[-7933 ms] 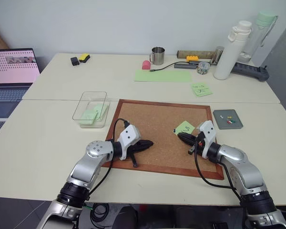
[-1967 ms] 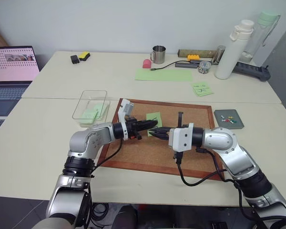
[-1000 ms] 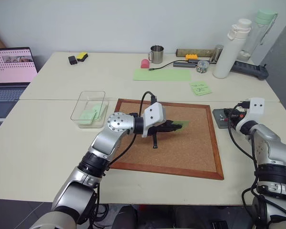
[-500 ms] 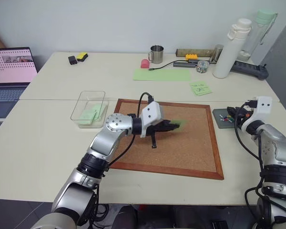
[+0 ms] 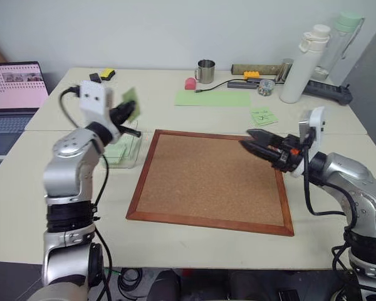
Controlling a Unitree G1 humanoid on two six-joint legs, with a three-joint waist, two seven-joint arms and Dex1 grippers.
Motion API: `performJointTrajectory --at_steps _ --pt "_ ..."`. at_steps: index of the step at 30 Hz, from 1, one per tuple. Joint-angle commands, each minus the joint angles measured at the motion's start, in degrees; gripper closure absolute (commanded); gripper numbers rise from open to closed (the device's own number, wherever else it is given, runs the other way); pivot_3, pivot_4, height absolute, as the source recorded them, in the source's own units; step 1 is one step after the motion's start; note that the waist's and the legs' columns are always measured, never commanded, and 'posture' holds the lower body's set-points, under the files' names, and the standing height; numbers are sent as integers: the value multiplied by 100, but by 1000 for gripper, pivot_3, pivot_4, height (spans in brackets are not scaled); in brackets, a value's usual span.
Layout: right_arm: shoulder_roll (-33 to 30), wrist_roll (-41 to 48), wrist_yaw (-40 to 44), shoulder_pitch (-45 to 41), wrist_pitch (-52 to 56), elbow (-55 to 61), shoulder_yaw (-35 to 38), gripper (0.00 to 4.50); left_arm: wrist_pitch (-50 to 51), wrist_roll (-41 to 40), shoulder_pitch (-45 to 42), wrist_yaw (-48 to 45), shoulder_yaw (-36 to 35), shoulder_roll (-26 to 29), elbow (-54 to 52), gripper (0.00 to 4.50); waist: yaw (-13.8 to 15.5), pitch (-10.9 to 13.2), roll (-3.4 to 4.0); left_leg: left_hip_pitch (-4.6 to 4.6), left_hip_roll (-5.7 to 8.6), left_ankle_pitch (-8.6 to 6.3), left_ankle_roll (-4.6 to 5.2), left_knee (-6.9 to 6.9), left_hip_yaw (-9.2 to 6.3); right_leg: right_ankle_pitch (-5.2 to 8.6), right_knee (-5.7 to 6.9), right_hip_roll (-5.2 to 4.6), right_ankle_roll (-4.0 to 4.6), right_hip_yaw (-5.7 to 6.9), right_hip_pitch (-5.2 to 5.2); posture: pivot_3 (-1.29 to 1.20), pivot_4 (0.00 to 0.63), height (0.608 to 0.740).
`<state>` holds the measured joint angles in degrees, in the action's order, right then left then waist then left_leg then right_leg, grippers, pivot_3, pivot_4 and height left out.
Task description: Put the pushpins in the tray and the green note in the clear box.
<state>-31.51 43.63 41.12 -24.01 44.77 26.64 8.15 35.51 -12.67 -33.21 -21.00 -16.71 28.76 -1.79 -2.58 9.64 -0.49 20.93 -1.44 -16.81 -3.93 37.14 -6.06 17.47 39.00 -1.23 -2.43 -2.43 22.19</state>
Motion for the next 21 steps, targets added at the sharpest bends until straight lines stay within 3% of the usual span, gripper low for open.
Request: performJointTrajectory --at_steps 1,3,6,8,13,21 --pt "-62 299 -32 -299 149 266 -70 2587 344 136 122 571 -274 53 -93 4500 54 3 -9 0 -1 0 0 0 -2 0 0 1 0 4 0 0 150 740" --pt "-47 273 -36 -374 129 195 -113 2587 402 167 236 630 -212 45 -104 4500 97 4 -12 1 0 1 -2 0 -3 0 0 1 0 6 0 0 150 740" --pt "-82 195 -5 -415 74 103 -161 2572 434 160 415 661 -136 18 -122 4060 99 6 -15 3 0 8 -15 -1 -1 0 -3 1 0 6 0 0 150 740" --pt "-109 155 -9 -400 52 76 -155 2572 365 157 456 629 -63 39 -147 3466 98 6 -16 3 -3 11 -19 -3 -1 0 -3 2 0 6 2 0 150 740" --pt "-125 158 -84 -330 21 60 -86 2572 258 211 440 664 41 86 -169 2486 90 6 -16 2 -2 10 -19 -4 1 0 -1 2 0 4 2 0 150 740" --pt "-345 -256 -93 179 -368 -162 57 2572 -414 -115 592 -1128 1105 595 -971 1009 98 7 -17 3 -1 11 -21 -5 6 0 -4 0 0 2 2 0 150 740"
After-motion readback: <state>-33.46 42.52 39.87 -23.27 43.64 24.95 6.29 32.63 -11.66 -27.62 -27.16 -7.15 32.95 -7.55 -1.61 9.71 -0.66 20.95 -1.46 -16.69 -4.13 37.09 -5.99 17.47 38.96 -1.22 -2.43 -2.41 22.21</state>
